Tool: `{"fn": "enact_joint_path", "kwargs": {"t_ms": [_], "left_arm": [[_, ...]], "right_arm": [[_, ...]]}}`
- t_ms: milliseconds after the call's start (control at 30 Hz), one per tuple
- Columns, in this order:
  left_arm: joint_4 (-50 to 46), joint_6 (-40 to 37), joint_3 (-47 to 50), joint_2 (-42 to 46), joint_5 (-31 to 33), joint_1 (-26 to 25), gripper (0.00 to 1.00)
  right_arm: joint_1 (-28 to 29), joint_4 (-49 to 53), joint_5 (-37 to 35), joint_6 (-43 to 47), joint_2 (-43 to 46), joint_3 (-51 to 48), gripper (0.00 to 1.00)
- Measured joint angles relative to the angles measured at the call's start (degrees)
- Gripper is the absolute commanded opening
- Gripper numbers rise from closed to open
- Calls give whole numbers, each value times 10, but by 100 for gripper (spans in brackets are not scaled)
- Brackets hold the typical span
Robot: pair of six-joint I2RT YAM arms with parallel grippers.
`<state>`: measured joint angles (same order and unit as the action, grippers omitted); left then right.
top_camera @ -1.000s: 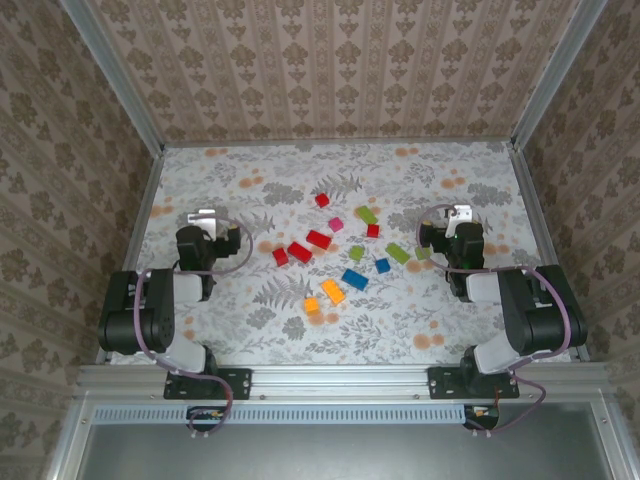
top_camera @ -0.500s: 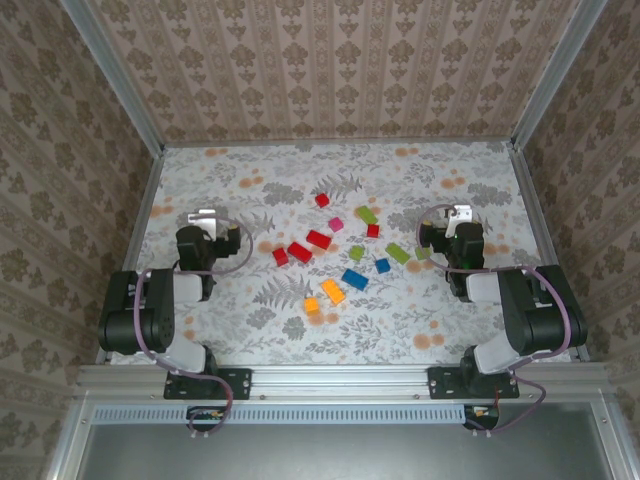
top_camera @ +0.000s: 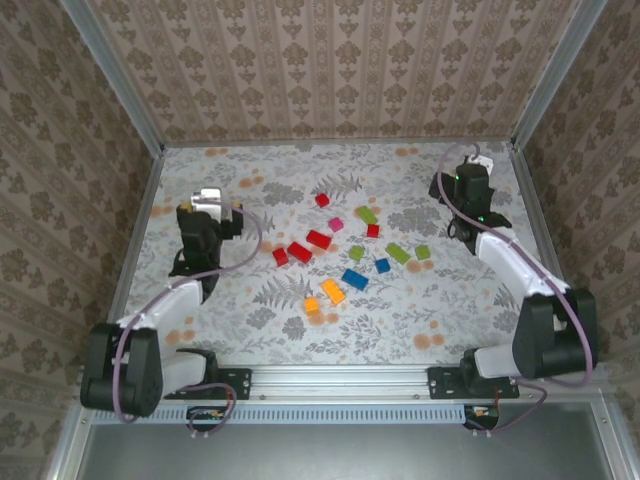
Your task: Assemble a carrot with lego
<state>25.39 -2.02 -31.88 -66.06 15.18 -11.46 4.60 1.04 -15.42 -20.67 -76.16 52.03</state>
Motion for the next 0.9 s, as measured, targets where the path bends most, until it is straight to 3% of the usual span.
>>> {"fn": "enact_joint_path", "kwargs": {"t_ms": [100, 233, 400, 567, 733, 900], "left_arm": [[-98, 43, -69, 43, -5, 12, 100], [-179, 110, -92, 93, -30, 56, 100], [-258, 190, -80, 126, -63, 92, 100], [-290, 213, -73, 139, -122, 93, 100], [-293, 236, -73, 143, -169, 93, 100], [-315, 244, -80, 127, -167, 94, 100]], "right_arm": [[25, 63, 54, -4, 57, -13, 86], [131, 173, 75, 33, 50, 59, 87], [230, 262, 96, 70, -39, 168, 87], [286, 327, 99, 73, -139, 197, 83], [345, 388, 96, 90, -272, 298, 82], [383, 420, 95, 105, -338, 383, 80]]}}
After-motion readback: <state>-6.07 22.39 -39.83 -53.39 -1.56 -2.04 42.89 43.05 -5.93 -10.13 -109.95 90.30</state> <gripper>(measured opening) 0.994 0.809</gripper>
